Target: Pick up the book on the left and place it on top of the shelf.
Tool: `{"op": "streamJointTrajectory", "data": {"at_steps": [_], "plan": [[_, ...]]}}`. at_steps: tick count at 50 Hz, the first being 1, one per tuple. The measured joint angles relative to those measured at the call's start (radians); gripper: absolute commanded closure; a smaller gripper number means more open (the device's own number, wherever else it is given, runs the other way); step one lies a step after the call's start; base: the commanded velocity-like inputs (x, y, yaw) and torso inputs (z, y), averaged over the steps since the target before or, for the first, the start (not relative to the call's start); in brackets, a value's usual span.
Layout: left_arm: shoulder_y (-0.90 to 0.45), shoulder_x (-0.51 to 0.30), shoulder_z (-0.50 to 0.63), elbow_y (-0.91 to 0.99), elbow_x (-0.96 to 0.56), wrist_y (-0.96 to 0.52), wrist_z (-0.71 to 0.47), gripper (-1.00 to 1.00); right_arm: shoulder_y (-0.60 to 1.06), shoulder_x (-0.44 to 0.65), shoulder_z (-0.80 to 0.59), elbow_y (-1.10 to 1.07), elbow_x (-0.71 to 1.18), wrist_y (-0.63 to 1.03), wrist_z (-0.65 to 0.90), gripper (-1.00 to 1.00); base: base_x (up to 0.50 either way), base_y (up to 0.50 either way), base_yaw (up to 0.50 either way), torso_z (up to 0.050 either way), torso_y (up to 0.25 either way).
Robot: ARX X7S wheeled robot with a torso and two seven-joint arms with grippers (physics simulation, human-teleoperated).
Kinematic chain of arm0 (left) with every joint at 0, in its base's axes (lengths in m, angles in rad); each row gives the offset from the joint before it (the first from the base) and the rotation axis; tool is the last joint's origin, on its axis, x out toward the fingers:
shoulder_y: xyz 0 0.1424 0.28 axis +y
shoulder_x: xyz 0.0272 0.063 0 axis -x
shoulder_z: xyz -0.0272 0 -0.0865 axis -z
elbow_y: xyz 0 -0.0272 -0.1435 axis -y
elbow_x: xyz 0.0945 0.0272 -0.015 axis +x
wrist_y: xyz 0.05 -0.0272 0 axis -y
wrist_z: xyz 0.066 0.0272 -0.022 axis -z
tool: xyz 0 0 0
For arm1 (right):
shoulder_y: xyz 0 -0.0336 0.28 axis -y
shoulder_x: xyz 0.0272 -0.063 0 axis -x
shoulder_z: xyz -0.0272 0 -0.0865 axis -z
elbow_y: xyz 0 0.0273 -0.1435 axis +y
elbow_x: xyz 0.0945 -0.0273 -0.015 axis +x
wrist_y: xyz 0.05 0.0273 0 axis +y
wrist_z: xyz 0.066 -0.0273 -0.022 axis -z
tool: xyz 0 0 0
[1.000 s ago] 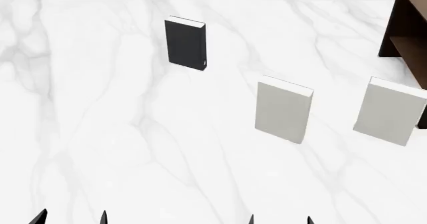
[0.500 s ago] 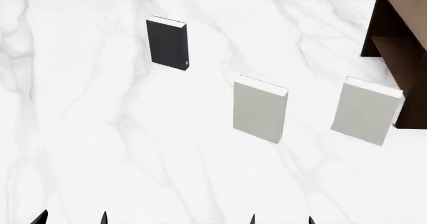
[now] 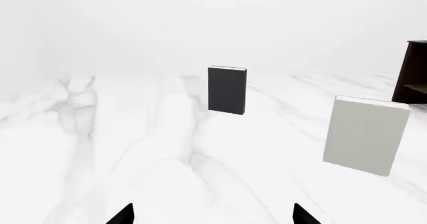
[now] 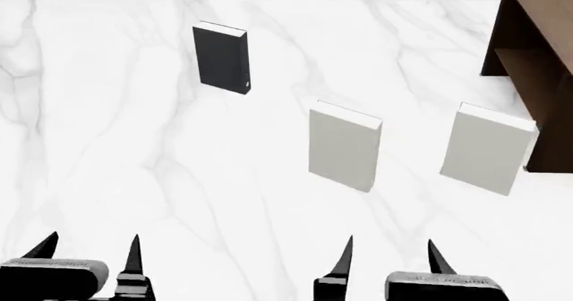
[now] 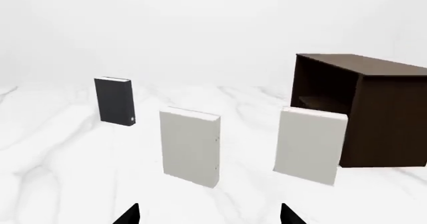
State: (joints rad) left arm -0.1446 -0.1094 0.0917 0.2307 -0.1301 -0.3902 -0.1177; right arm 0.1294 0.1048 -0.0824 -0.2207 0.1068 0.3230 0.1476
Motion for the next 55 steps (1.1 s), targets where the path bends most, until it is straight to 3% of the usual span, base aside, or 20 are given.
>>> {"op": "streamJointTrajectory", "data": {"at_steps": [8,17,28,55], "plan": [[-0.336,-0.045,-0.057,0.217,-0.085,-0.475,-0.004,-1.0,0.331,0.024,0.029,-0.144,0.063,0.419,0.015,-1.0,0.0,0.0,0.0,0.0,0.0],[-0.559,-0.085,-0.093,0.282,-0.124,-0.723,-0.005,-1.0,0.582,0.047,0.035,-0.177,0.101,0.671,0.015,-1.0,0.29,0.0,0.0,0.0,0.0],[-0.65,-0.107,-0.108,0.295,-0.141,-0.816,-0.006,-1.0,0.704,0.05,0.041,-0.19,0.137,0.825,0.013,-1.0,0.5,0.0,0.0,0.0,0.0],[-0.685,-0.134,-0.116,0.296,-0.156,-0.852,-0.011,-1.0,0.763,0.06,0.02,-0.18,0.165,0.895,0.018,-1.0,0.5,0.0,0.0,0.0,0.001]]}}
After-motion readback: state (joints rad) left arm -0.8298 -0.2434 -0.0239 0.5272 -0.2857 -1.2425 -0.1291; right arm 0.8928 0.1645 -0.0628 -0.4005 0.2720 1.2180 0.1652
